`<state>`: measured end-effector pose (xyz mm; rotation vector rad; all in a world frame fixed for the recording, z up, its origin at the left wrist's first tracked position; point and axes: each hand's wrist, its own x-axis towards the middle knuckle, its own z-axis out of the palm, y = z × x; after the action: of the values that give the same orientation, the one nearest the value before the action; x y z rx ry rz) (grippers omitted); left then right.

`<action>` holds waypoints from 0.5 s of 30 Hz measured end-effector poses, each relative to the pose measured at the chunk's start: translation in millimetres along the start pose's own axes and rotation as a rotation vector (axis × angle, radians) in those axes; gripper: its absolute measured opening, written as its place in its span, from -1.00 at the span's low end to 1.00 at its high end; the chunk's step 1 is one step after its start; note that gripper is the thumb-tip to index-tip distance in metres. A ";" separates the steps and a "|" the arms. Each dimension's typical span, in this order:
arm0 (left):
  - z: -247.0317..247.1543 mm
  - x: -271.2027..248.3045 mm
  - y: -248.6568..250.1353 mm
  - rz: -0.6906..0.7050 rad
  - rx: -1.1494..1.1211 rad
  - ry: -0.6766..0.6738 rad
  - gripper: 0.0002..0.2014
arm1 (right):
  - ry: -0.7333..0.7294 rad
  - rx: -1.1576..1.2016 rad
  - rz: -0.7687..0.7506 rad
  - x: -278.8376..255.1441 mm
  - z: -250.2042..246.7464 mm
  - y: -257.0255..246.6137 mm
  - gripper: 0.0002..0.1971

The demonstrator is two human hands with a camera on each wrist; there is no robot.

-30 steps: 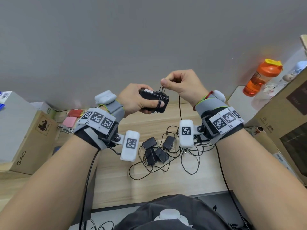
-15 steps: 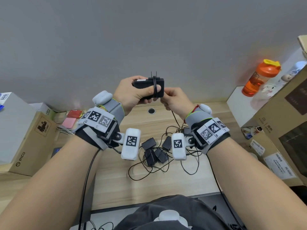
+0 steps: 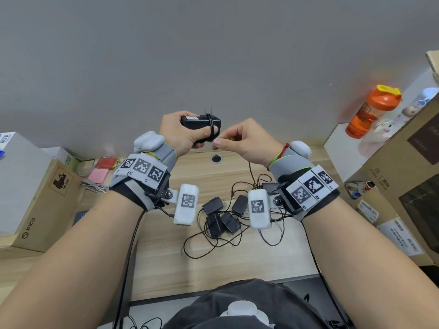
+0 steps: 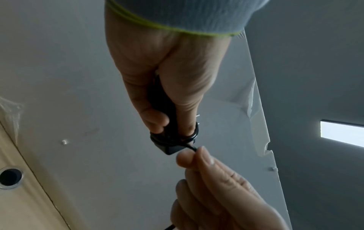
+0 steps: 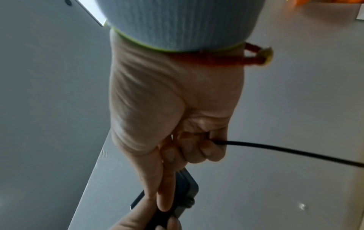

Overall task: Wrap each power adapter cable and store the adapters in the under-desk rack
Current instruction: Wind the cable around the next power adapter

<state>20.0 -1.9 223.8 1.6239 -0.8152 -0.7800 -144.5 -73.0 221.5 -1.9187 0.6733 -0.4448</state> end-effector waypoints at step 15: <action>3.1 -5.5 4.7 -0.009 0.154 -0.228 -0.69 | 0.229 0.080 -0.141 25.9 -32.2 1.7 -0.91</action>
<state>13.9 0.2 228.3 1.6948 -1.0526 -0.9399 -143.4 -112.4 233.8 -1.8625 0.6588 -0.7775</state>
